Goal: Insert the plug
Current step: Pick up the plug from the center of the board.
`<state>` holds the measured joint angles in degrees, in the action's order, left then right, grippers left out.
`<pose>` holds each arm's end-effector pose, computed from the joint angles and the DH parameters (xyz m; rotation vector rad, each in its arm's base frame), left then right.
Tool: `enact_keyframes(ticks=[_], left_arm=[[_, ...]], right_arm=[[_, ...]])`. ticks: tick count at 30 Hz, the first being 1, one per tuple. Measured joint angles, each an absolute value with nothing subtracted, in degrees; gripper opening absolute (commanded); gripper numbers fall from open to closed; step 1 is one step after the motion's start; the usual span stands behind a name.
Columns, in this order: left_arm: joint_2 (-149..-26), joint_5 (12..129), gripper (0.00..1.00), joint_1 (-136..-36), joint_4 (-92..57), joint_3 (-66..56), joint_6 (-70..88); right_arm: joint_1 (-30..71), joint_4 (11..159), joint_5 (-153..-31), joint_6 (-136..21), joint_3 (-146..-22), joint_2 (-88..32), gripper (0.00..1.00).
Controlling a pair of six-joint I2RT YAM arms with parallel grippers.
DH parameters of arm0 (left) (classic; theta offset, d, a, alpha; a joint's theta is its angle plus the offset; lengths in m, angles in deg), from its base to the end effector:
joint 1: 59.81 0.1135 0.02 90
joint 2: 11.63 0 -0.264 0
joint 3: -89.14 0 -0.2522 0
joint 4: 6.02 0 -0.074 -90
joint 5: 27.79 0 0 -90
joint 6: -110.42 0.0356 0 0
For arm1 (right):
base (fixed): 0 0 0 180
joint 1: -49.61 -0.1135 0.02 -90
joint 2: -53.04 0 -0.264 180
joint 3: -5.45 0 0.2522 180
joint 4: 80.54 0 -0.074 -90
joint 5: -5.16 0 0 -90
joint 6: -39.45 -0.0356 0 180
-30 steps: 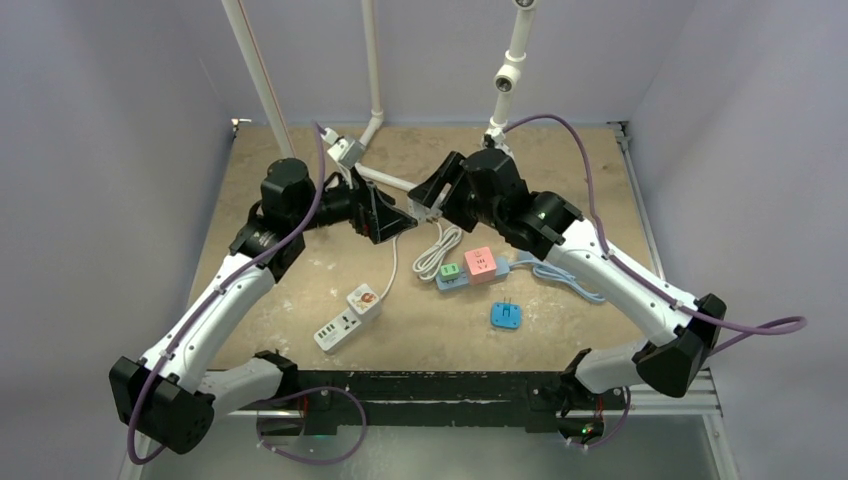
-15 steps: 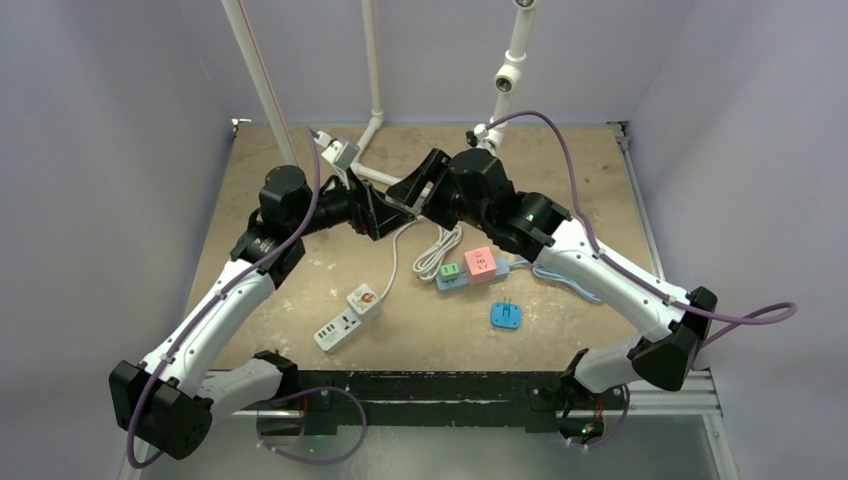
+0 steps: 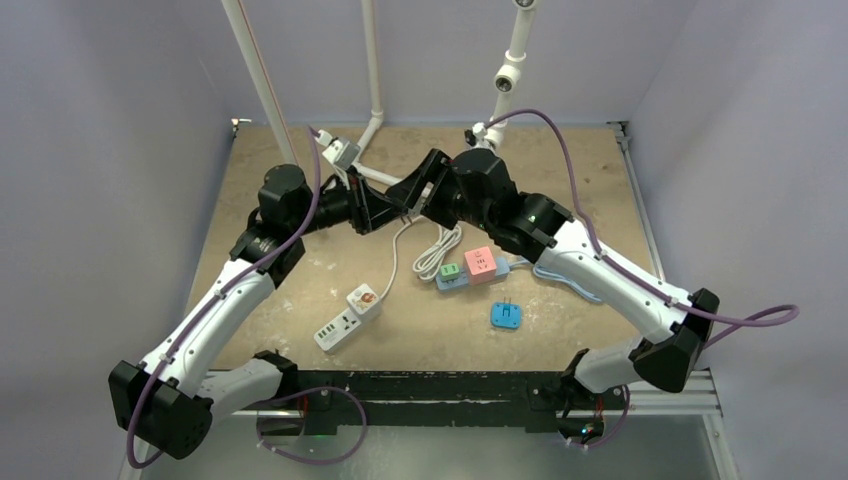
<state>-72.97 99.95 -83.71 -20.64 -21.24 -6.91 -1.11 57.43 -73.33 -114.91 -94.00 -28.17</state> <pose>0.2147 -0.1190 0.3702 0.4777 1.7469 -1.2038 0.2073 0.2423 0.4094 0.3948 2.1140 1.0645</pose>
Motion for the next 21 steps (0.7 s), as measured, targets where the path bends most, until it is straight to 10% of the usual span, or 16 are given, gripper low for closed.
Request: enact_keyframes(ticks=[21], left_arm=[[-72.6, 126.3, 0.0, -83.9, -15.1, -18.3, -10.3]], right_arm=[[11.4, 61.4, -122.4, -75.8, -94.8, -19.2, 0.51]])
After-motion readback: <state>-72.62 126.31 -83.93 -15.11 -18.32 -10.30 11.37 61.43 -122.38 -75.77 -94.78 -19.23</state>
